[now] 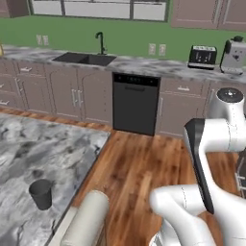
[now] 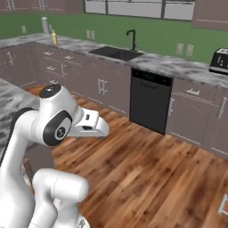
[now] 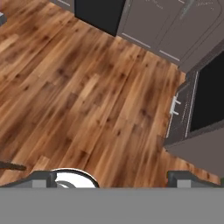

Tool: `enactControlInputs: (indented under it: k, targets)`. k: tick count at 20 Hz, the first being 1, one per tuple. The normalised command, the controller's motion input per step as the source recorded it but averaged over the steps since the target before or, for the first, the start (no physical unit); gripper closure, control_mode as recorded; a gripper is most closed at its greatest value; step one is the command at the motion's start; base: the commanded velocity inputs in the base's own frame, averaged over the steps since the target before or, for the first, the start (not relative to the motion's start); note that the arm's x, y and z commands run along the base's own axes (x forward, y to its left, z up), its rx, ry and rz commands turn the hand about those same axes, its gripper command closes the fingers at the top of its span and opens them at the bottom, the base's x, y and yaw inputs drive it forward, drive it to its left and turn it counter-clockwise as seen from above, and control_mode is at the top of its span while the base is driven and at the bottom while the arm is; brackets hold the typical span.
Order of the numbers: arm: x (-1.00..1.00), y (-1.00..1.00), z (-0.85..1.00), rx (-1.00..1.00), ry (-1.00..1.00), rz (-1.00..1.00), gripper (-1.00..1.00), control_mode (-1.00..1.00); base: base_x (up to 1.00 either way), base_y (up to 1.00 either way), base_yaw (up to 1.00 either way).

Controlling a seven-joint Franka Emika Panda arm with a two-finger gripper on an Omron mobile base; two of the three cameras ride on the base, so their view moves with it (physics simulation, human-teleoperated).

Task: There is a wine glass and glass cup on the dining counter. Place the wine bottle next to the wine glass and the juice bottle next to the glass cup.

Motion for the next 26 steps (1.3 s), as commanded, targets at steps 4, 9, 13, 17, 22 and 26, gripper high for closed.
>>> enactControlInputs:
  k: [4, 9, 13, 17, 22, 26]
  targets:
    - [0.0, 0.0, 0.0, 0.0, 0.0, 0.0, -1.0, 1.0, 0.94, -0.01, 0.0]
    - [0.0, 0.0, 0.0, 0.0, 0.0, 0.0, -1.0, 1.0, 0.94, -0.02, 0.0]
    - [0.0, 0.0, 0.0, 0.0, 0.0, 0.0, -1.0, 1.0, 0.94, -0.03, 0.0]
    - [0.0, 0.0, 0.0, 0.0, 0.0, 0.0, -1.0, 1.0, 0.94, -0.02, 0.0]
    - [0.0, 0.0, 0.0, 0.0, 0.0, 0.0, -1.0, 1.0, 0.94, 0.0, 0.01]
    - [0.0, 0.0, 0.0, 0.0, 0.0, 0.0, -1.0, 1.0, 0.94, 0.02, 0.11]
